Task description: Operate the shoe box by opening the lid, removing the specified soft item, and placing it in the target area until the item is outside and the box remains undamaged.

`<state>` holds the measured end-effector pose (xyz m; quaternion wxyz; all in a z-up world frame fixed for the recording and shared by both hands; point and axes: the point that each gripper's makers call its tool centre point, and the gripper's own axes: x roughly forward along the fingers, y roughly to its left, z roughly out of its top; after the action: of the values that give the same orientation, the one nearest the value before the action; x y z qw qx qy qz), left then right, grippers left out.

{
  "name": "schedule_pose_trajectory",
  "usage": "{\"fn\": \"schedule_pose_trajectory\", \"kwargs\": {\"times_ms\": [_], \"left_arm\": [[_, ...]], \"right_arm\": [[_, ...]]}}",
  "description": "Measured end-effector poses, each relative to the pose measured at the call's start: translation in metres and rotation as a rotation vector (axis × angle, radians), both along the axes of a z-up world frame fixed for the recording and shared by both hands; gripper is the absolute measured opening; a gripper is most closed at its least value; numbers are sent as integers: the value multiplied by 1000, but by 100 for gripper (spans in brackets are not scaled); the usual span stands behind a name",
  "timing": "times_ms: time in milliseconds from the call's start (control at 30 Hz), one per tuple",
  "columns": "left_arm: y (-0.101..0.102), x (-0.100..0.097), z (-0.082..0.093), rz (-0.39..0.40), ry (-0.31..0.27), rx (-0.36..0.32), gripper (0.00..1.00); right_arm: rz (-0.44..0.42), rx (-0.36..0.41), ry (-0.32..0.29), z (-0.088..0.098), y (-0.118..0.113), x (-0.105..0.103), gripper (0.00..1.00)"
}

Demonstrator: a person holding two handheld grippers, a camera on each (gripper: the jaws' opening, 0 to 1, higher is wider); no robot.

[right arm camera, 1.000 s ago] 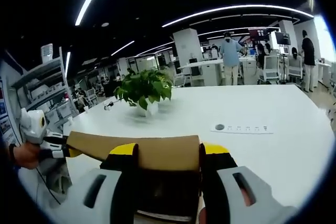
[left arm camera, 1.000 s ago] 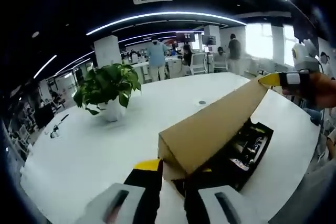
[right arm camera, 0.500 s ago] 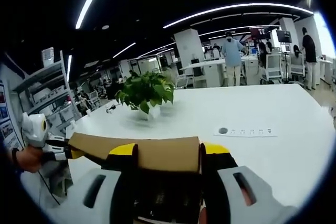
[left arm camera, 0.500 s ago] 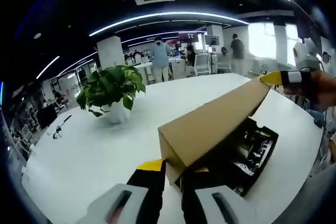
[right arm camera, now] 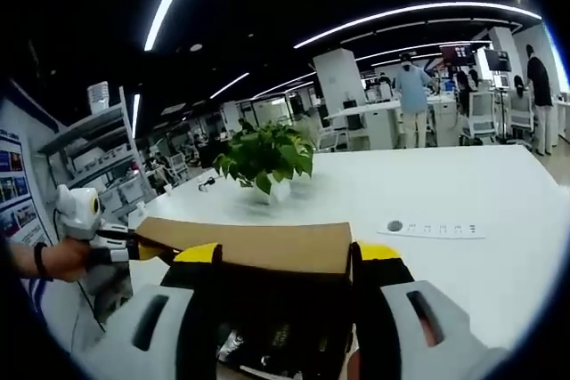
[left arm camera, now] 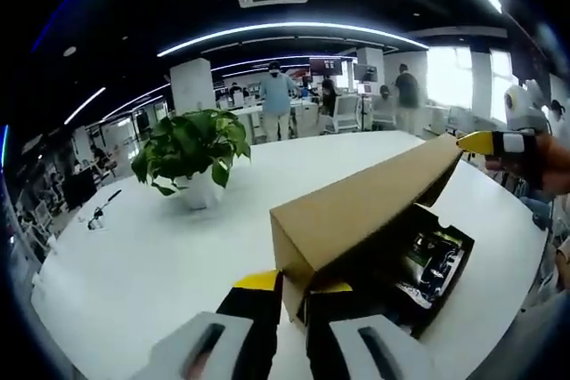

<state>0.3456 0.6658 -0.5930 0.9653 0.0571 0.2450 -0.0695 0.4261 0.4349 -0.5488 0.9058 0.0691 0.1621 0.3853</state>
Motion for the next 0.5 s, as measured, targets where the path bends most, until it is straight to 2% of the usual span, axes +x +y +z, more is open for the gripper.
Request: {"fn": "schedule_pose_trajectory", "kwargs": {"times_ms": [67, 167, 300, 500], "left_arm": [[1, 1, 0, 3, 2, -7, 8], [1, 2, 1, 9, 3, -20, 8], [1, 3, 1, 12, 2, -27, 8], [2, 4, 1, 9, -2, -34, 8]], "right_arm": [[20, -9, -9, 0, 1, -1, 58], [50, -61, -34, -4, 1, -2, 58], [62, -59, -34, -5, 2, -3, 58], [30, -130, -51, -15, -6, 8, 42]]}}
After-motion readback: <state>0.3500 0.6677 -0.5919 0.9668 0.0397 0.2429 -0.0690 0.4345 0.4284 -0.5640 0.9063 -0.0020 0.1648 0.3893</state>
